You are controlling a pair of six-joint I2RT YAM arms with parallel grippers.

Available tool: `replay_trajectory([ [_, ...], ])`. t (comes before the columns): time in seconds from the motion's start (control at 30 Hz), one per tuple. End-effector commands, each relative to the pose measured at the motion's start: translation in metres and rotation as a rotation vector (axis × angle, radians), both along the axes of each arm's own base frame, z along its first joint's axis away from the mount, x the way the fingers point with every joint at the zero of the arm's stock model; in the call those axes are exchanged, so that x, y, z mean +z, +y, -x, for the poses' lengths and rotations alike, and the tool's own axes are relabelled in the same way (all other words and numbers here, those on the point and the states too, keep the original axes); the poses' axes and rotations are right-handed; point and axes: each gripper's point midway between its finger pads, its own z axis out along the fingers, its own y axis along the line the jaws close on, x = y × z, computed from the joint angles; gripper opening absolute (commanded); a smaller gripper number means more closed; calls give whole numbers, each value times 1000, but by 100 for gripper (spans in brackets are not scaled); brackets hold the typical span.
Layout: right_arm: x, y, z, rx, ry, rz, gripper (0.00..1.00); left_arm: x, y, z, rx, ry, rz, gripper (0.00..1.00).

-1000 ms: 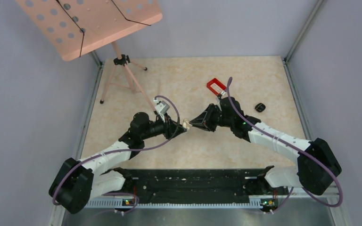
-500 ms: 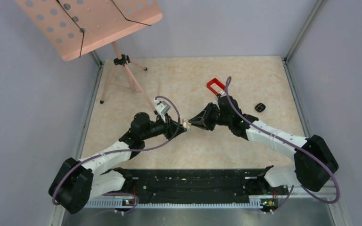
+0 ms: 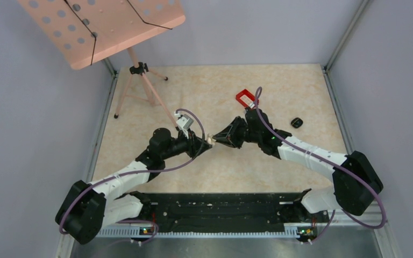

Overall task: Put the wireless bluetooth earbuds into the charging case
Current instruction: Place the earbud in the charging case.

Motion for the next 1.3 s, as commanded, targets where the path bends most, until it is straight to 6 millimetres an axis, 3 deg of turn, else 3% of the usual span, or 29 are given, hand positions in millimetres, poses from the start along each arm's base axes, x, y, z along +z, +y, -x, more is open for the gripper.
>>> replay_trajectory([
  [0.0,50,25,5,74,-101,-137,23,30,-9,0,-25,-66,58,0],
  [0.23,53,22,6,74,-124,-130,40,35,-10,0,-30,-62,65,0],
  [0.5,56,16,6,56,-147,-114,41,33,-7,-6,11,-26,53,0],
  [0.83,67,-6,9,12,-219,-74,42,32,-7,-9,14,19,27,0],
  [0.97,70,-15,10,-8,-240,-51,48,32,-10,-8,-5,41,26,0],
  [1.17,65,-16,10,-4,-236,-42,47,40,-12,-6,-25,42,55,0],
  [1.27,64,-21,5,-20,-255,-17,34,40,-13,-6,-33,58,54,0],
])
